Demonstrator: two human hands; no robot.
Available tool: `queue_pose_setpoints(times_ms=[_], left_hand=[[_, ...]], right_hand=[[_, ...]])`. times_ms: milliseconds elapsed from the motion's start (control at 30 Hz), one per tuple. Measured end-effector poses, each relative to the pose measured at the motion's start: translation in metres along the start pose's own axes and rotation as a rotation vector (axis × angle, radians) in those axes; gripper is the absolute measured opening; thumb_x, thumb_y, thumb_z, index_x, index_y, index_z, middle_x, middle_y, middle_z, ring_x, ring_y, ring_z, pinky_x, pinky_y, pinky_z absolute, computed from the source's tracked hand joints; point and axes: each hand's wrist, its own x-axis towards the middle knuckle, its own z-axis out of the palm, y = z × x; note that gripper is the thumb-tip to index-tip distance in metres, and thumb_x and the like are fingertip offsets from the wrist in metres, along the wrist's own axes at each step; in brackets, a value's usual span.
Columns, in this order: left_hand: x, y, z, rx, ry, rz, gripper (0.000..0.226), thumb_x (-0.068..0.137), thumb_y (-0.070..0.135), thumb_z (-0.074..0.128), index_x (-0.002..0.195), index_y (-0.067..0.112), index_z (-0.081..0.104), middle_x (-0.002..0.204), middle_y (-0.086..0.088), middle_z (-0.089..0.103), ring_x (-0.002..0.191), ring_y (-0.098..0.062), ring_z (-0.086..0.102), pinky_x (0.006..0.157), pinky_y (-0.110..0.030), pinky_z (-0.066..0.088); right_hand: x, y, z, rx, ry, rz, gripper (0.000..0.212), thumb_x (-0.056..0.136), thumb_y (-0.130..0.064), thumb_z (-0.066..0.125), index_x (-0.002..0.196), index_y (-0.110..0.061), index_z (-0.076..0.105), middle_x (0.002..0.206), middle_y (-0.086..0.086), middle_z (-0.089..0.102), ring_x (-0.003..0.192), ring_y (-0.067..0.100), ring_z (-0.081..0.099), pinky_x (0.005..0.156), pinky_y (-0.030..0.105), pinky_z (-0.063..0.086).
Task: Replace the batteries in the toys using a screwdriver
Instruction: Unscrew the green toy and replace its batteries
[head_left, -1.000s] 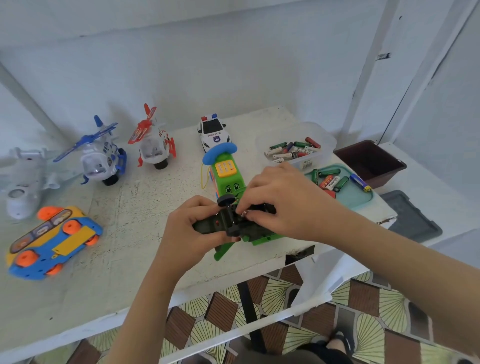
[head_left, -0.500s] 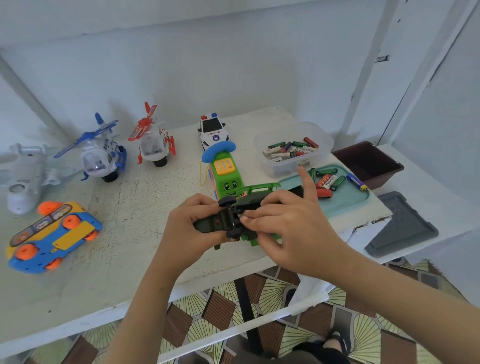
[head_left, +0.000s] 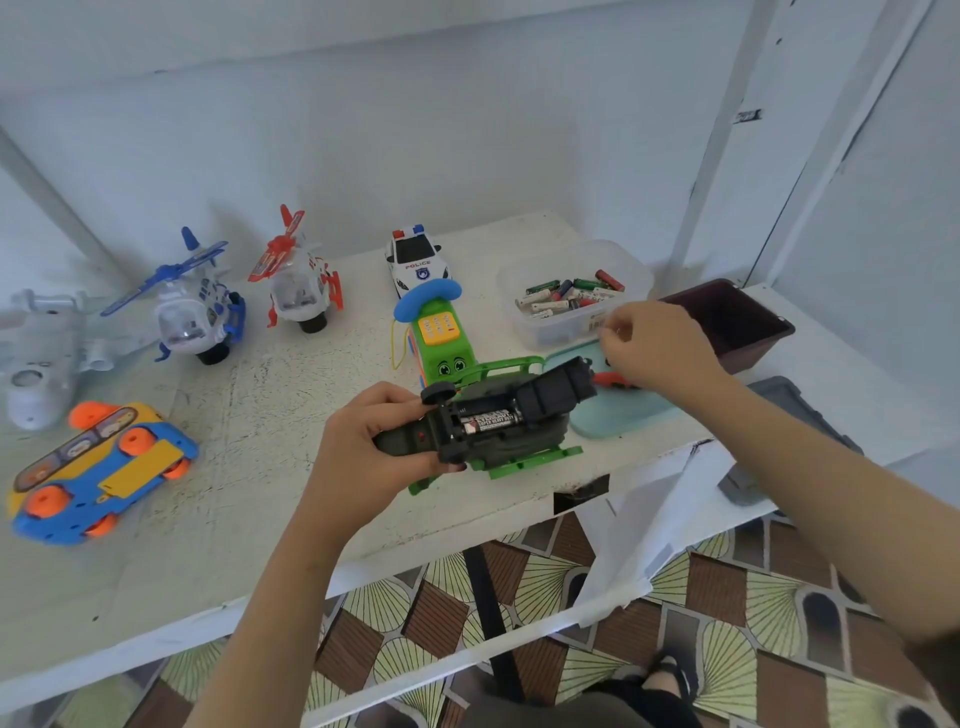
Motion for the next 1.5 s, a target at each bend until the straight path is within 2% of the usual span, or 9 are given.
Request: queue_pose_setpoints(times_ms=[200, 367, 600, 800, 933, 1067, 1167, 1367, 1500], left_hand=[[0.001, 0.004, -0.002, -0.054, -0.056, -0.031, 0.042, 0.048, 0.013, 0.085, 0.087, 0.023, 0.077, 0.082, 0.004, 0.060, 0.064, -0.006, 0.058, 0.049, -0.025, 0.054], [0.000, 0.003, -0.001, -0.051, -0.053, -0.031, 0.043, 0.046, 0.018, 0.086, 0.088, 0.025, 0.078, 0.084, 0.000, 0.059, 0.068, -0.008, 0.059, 0.049, -0.026, 0.054], [-0.002, 0.002, -0.001, -0.072, -0.028, -0.062, 0.041, 0.047, 0.013, 0.086, 0.086, 0.026, 0.078, 0.080, 0.008, 0.059, 0.068, -0.005, 0.059, 0.049, -0.023, 0.053], [-0.001, 0.003, -0.001, -0.045, -0.016, -0.074, 0.045, 0.053, -0.008, 0.087, 0.084, 0.024, 0.077, 0.080, 0.008, 0.060, 0.064, -0.004, 0.059, 0.049, -0.025, 0.055], [-0.001, 0.005, -0.001, -0.054, -0.011, -0.072, 0.042, 0.050, -0.003, 0.087, 0.083, 0.021, 0.077, 0.082, 0.001, 0.059, 0.064, -0.005, 0.059, 0.049, -0.026, 0.055], [-0.001, 0.006, -0.001, -0.066, -0.006, -0.067, 0.039, 0.046, 0.013, 0.084, 0.083, 0.020, 0.077, 0.082, 0.001, 0.060, 0.063, -0.004, 0.059, 0.050, -0.024, 0.055], [-0.001, 0.005, 0.000, -0.067, 0.001, -0.064, 0.039, 0.045, 0.014, 0.084, 0.083, 0.021, 0.076, 0.081, 0.005, 0.061, 0.062, -0.004, 0.059, 0.050, -0.023, 0.054], [-0.002, 0.003, 0.000, -0.039, 0.019, -0.027, 0.040, 0.046, 0.017, 0.084, 0.084, 0.028, 0.076, 0.083, -0.001, 0.062, 0.065, -0.003, 0.060, 0.052, -0.017, 0.052], [-0.002, 0.001, 0.000, -0.042, 0.028, -0.026, 0.041, 0.045, 0.017, 0.084, 0.082, 0.034, 0.078, 0.080, 0.012, 0.063, 0.063, -0.003, 0.060, 0.051, -0.016, 0.051]], right_hand=[[0.016, 0.008, 0.024, -0.340, 0.053, 0.097, 0.027, 0.092, -0.040, 0.048, 0.093, -0.014, 0.056, 0.083, 0.005, 0.056, 0.081, 0.026, 0.048, 0.076, 0.036, 0.022], [0.021, 0.005, 0.032, -0.355, 0.114, 0.095, 0.010, 0.083, -0.026, 0.055, 0.086, -0.016, 0.057, 0.077, 0.004, 0.061, 0.070, 0.024, 0.045, 0.074, 0.035, 0.020], [0.013, -0.006, 0.016, -0.008, 0.091, 0.031, 0.019, 0.086, -0.031, 0.055, 0.104, -0.030, 0.063, 0.094, -0.001, 0.068, 0.093, 0.024, 0.058, 0.082, 0.035, 0.028], [-0.006, -0.030, -0.017, 0.468, 0.092, -0.067, 0.017, 0.083, -0.019, 0.061, 0.097, -0.029, 0.060, 0.072, -0.007, 0.061, 0.058, 0.002, 0.049, 0.064, 0.017, 0.042], [-0.021, -0.050, -0.034, 0.615, 0.096, -0.176, 0.019, 0.082, -0.018, 0.064, 0.093, -0.033, 0.063, 0.070, -0.010, 0.060, 0.057, 0.001, 0.049, 0.062, 0.016, 0.040], [-0.039, -0.068, -0.049, 0.416, -0.095, -0.422, 0.025, 0.083, -0.020, 0.064, 0.094, -0.043, 0.066, 0.075, -0.020, 0.063, 0.067, -0.001, 0.055, 0.067, 0.013, 0.043], [-0.049, -0.075, -0.050, 0.171, -0.204, -0.595, 0.020, 0.085, -0.023, 0.065, 0.104, -0.029, 0.069, 0.085, -0.019, 0.064, 0.078, 0.000, 0.054, 0.072, 0.009, 0.036], [-0.059, -0.080, -0.035, -0.209, -0.090, -0.797, 0.022, 0.093, -0.030, 0.052, 0.109, -0.031, 0.067, 0.100, -0.010, 0.067, 0.101, 0.013, 0.051, 0.102, 0.036, 0.016], [-0.060, -0.078, -0.017, -0.196, 0.015, -0.857, 0.013, 0.084, -0.022, 0.068, 0.094, -0.027, 0.075, 0.082, -0.005, 0.069, 0.089, 0.021, 0.059, 0.108, 0.053, 0.019]])
